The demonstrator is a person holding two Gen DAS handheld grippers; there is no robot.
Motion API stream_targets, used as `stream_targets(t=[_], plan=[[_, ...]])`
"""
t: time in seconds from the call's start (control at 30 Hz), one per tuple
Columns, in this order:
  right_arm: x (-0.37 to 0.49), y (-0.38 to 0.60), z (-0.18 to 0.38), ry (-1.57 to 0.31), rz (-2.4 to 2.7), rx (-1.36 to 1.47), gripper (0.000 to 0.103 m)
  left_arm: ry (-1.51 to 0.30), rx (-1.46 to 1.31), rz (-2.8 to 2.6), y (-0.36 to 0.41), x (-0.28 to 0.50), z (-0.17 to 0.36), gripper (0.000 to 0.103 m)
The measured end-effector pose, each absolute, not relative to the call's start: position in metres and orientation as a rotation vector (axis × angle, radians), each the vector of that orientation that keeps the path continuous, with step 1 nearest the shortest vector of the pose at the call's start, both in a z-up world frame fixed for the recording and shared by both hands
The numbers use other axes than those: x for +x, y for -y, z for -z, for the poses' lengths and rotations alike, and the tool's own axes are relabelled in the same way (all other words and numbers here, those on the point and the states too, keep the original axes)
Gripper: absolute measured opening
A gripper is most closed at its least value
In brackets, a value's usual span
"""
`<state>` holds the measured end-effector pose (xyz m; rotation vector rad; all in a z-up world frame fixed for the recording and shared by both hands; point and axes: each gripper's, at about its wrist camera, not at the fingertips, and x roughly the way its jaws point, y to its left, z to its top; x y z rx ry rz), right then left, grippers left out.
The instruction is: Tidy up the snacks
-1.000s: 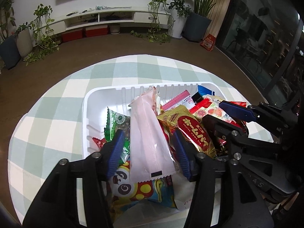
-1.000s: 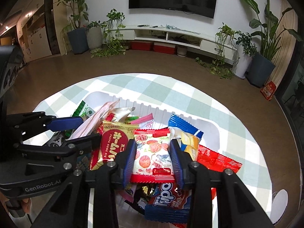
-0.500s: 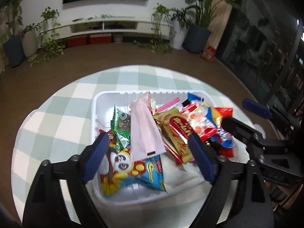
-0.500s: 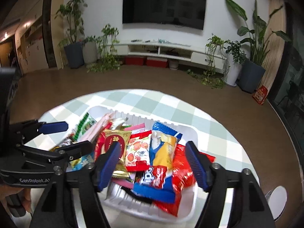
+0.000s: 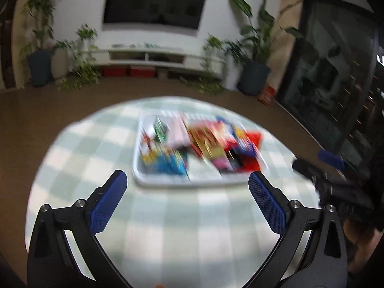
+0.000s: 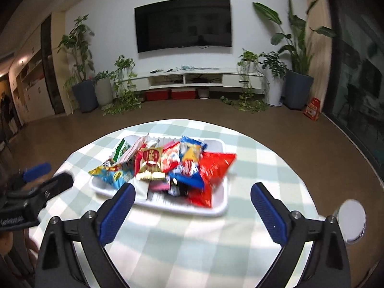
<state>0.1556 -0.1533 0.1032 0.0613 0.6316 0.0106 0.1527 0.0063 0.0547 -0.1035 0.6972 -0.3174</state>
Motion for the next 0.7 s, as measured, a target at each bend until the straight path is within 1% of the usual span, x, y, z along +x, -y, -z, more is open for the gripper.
stream_targets(t=[0.1, 0.27, 0.37, 0.53, 0.7], plan=[[0.123, 0.159, -0.1, -0.616, -0.008, 0.093, 0.099, -0.631, -0.064, 0.183, -0.01, 0.105, -0.059, 0.103], [0.082, 0.168, -0.098, -0.615, -0.002, 0.155, 0.099, -0.569, -0.098, -0.017, -0.021, 0.043, -0.065, 0.103], [0.059, 0.169, -0.101, -0.603, -0.003, 0.173, 0.099, -0.622, -0.146, -0.044, -0.028, 0.022, -0.061, 0.103], [0.029, 0.162, -0.112, -0.563, -0.012, 0.139, 0.099, -0.712, -0.079, -0.06, -0.023, 0.006, -0.058, 0.103], [0.004, 0.152, -0.124, -0.528, 0.003, 0.076, 0.101, -0.668, -0.056, -0.102, -0.013, -0.014, -0.072, 0.103]])
